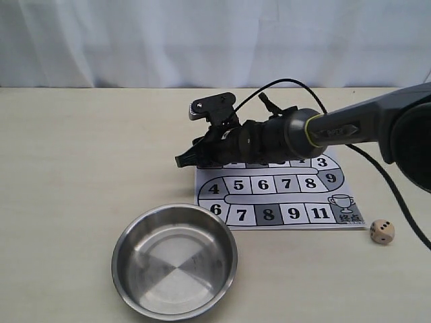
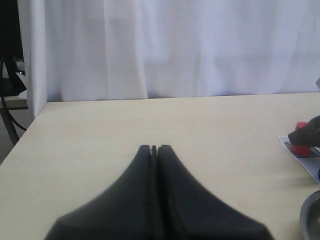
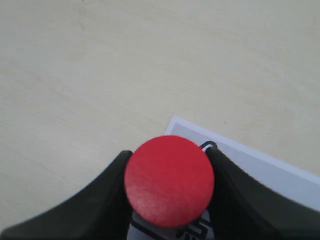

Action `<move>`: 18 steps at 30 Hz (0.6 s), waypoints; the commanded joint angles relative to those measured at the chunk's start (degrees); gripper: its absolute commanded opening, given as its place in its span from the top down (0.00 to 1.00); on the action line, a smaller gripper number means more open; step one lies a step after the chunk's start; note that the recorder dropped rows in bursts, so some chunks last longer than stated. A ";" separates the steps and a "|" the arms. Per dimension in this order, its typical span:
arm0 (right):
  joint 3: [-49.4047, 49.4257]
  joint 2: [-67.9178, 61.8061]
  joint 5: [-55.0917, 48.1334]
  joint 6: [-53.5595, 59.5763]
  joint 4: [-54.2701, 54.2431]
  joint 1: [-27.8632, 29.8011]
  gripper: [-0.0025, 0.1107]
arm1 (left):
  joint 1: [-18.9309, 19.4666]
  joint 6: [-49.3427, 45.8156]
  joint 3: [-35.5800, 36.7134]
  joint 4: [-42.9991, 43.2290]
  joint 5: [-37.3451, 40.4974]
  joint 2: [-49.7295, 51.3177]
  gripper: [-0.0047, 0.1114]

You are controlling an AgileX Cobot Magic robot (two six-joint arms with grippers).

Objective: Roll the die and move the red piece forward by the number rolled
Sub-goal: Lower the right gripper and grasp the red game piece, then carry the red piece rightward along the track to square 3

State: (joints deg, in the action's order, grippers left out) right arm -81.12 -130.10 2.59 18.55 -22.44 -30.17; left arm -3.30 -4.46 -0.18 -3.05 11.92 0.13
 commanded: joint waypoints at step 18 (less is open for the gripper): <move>-0.12 5.88 -9.94 0.19 0.65 6.32 0.94 | -0.09 -0.02 0.18 -0.10 -0.71 -0.13 0.96</move>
State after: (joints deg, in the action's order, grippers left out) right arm -81.12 -124.73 -6.70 18.55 -22.32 -24.13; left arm -3.30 -4.46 -0.18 -3.05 11.92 0.13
